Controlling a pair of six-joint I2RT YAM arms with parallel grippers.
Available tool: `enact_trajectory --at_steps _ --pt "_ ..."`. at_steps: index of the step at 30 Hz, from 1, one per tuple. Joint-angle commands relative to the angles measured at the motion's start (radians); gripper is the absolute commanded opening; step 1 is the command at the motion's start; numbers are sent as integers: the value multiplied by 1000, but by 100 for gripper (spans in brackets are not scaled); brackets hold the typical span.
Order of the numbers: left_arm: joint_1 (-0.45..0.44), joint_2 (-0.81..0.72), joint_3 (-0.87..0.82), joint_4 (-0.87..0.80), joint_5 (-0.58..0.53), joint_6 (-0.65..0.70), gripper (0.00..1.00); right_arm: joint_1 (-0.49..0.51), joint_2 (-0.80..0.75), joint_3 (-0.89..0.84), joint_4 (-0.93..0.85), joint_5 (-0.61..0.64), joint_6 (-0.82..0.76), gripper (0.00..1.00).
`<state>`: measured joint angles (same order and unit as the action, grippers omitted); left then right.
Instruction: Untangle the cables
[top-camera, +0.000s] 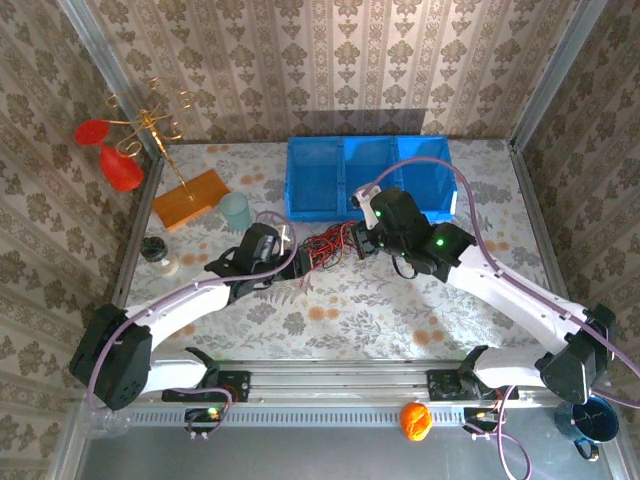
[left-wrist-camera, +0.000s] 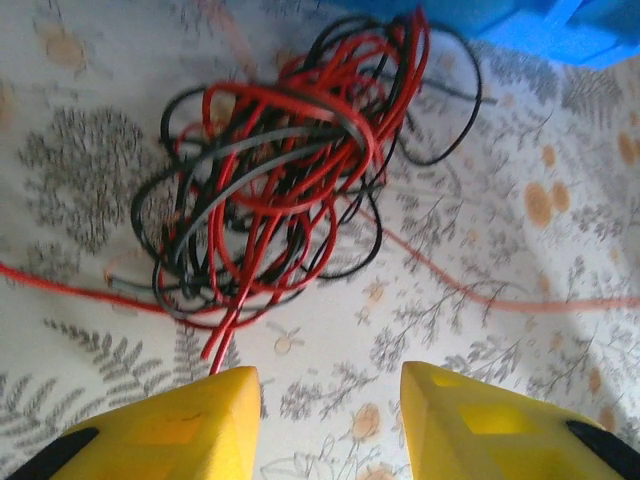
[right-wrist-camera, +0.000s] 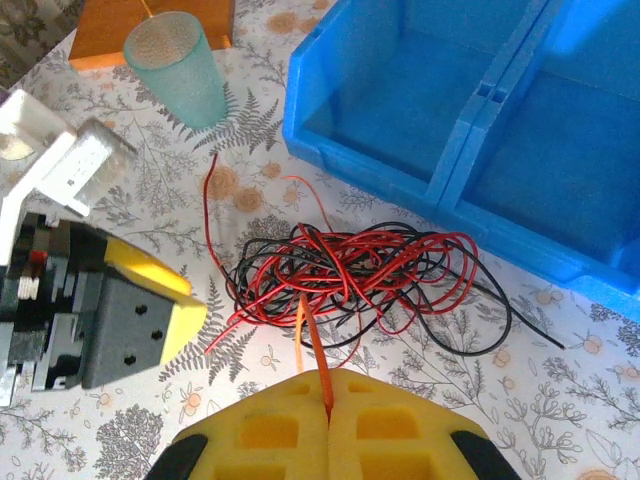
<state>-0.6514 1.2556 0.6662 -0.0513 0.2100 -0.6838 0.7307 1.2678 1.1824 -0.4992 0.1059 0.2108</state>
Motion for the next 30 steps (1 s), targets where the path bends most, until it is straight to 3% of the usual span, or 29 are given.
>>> enact_trajectory --at_steps 1,9,15,30 --pt "26 13 54 -27 -28 53 46 6 -38 52 -32 41 -16 0" --pt "59 154 154 -31 -77 124 50 7 -99 146 -100 124 -46 0" --pt "58 304 229 5 -45 134 50 -11 -107 251 -141 236 -80 0" --pt "12 468 237 33 -42 173 46 -271 -21 448 -103 230 -15 0"
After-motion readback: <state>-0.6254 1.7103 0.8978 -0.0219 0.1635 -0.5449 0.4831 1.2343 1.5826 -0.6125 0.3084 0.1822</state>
